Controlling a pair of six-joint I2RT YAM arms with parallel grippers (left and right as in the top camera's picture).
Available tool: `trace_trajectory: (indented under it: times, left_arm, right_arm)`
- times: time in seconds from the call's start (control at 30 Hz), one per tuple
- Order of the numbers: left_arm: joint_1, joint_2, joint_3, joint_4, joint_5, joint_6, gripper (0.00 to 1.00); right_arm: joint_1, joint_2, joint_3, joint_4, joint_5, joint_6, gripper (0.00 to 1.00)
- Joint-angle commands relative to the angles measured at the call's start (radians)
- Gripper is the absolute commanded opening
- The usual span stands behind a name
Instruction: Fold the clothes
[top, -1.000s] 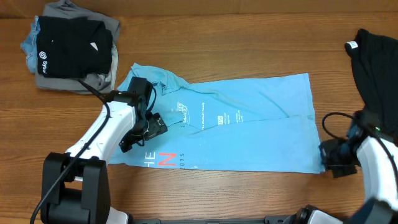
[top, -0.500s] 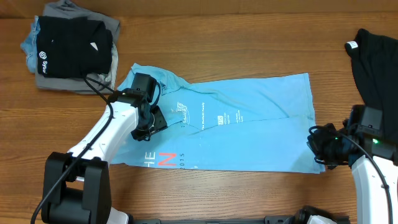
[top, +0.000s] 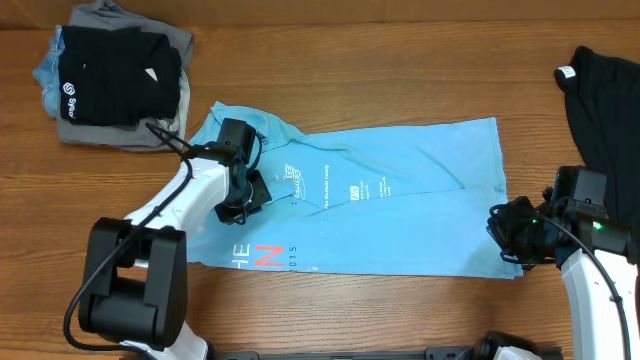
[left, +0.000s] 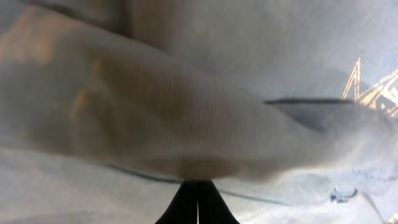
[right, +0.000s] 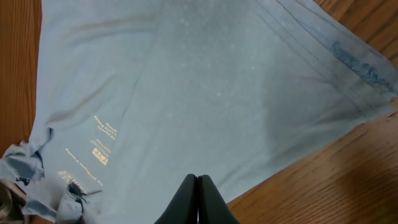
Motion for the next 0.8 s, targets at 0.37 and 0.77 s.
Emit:
trace_trajectory:
  times: [0.37,0.77]
  left_arm:
    - [0.009,0.041,-0.001,0.156,-0.121,0.058,0.09]
    - [0.009,0.024,0.140,0.109,-0.294,0.181,0.45]
  right_arm:
    - [0.006,-0.008,0.019,0.012,0.026,-0.008,0.05]
    - [0.006,-0.008,0.019,0.018,0.027,-0.008,0.06]
